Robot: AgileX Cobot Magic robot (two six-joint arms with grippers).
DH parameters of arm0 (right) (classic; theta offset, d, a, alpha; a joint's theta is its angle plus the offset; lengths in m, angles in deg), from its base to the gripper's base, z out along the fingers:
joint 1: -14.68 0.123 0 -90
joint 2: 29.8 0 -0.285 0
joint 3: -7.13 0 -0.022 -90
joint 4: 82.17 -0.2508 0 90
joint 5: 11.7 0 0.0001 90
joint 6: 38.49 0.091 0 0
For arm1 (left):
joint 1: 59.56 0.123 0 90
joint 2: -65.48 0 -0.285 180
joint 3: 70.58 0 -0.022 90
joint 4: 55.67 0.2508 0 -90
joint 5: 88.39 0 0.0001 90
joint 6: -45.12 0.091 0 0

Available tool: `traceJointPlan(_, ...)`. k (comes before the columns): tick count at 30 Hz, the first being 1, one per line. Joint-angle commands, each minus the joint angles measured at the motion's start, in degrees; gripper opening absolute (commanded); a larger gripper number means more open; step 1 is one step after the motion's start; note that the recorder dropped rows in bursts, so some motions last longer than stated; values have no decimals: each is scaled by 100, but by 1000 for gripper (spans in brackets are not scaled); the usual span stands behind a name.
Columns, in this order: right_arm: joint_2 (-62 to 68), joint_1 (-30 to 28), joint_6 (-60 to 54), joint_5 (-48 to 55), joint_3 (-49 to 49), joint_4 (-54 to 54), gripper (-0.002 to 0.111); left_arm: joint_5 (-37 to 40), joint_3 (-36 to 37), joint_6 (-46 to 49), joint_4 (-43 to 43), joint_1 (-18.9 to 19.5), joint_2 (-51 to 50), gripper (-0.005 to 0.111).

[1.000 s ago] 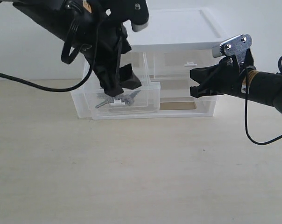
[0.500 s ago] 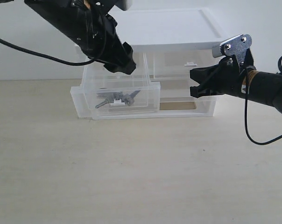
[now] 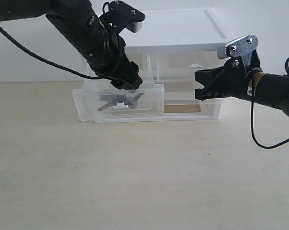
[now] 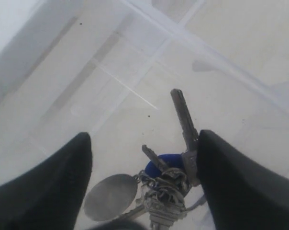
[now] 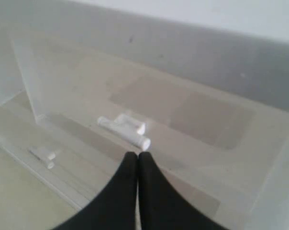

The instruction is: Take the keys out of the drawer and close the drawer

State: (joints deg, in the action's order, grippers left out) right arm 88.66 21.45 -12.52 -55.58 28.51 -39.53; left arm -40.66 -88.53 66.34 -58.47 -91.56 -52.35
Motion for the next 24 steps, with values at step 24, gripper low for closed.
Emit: traceJointPlan(24, 26, -98, 10, 421, -146, -722, 0, -150, -42, 301, -3, 6, 805, 50)
